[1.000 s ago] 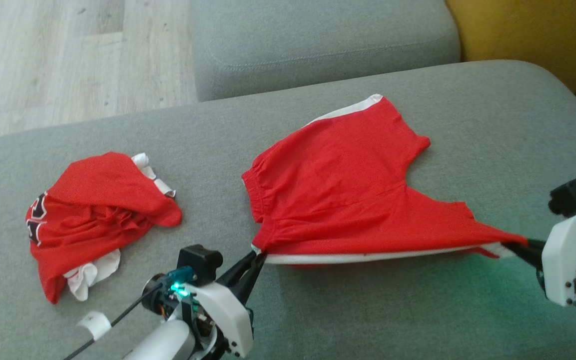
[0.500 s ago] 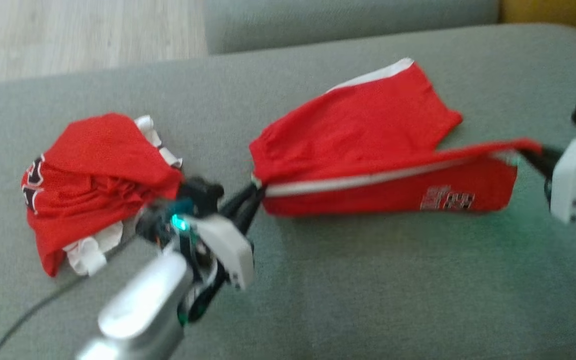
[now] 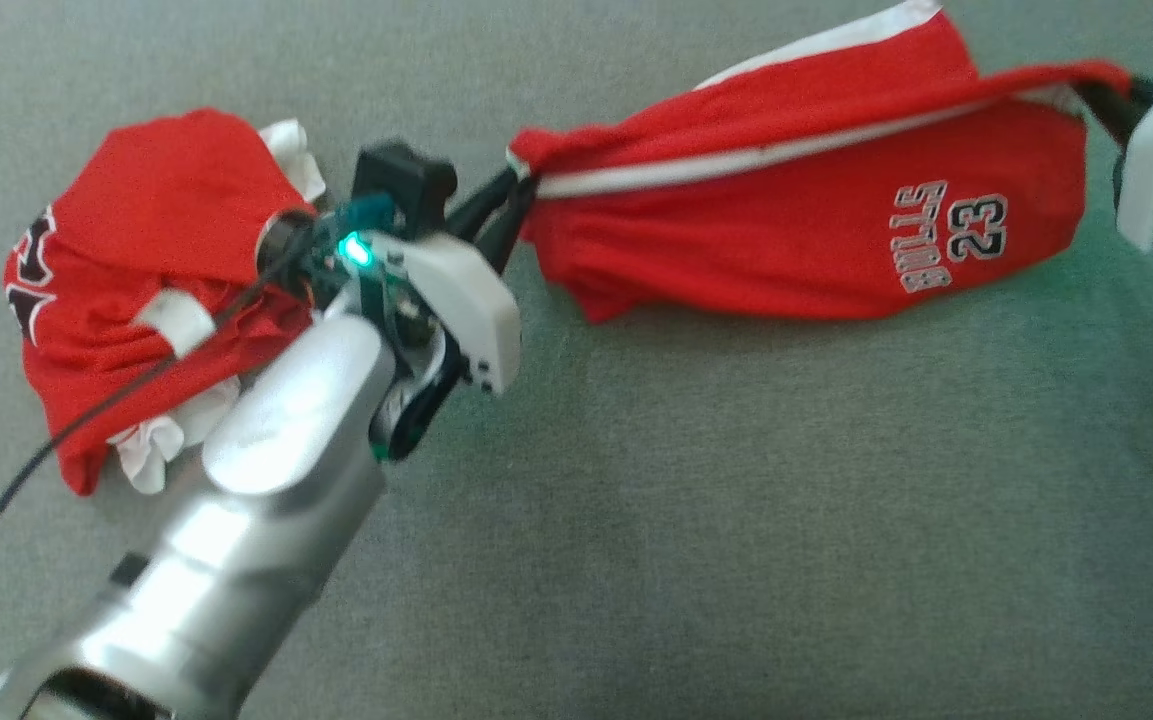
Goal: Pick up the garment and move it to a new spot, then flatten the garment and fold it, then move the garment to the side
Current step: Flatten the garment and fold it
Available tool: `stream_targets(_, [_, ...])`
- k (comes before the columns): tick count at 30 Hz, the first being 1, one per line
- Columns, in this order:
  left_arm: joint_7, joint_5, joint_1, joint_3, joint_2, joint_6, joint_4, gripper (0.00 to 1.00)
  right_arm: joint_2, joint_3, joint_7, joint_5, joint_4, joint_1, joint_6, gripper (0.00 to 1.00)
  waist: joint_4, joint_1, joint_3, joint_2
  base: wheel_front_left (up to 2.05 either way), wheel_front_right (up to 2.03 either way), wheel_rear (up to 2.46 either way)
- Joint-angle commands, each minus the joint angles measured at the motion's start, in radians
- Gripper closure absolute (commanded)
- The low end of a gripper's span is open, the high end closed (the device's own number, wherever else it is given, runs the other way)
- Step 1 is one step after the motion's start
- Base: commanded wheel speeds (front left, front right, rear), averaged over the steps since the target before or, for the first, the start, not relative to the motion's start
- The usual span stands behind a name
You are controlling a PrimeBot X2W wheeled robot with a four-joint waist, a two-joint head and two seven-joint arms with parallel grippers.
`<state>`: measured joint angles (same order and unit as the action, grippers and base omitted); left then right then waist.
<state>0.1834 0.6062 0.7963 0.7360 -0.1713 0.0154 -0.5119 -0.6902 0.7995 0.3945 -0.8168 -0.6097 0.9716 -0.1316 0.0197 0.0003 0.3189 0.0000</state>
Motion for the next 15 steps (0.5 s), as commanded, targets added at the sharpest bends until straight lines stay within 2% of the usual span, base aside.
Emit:
stream_targets(1, [-0.004,-0.008,0.062,-0.046,-0.017,0.001,0.002,1.0,-0.01,0.0,-0.021,0.02,-0.005,0.03,0.001,1.0,0.012,-0.0003,0.033,0.0,0.0,0.0,0.0])
stream_targets(15, [-0.055,-0.032,0.219,-0.037,0.026,0.029,-0.207,1.0,0.104,0.07,-0.196,0.109,-0.22,0.214,0.001,1.0,0.013,-0.0003,0.124,0.0,0.0,0.0,0.0])
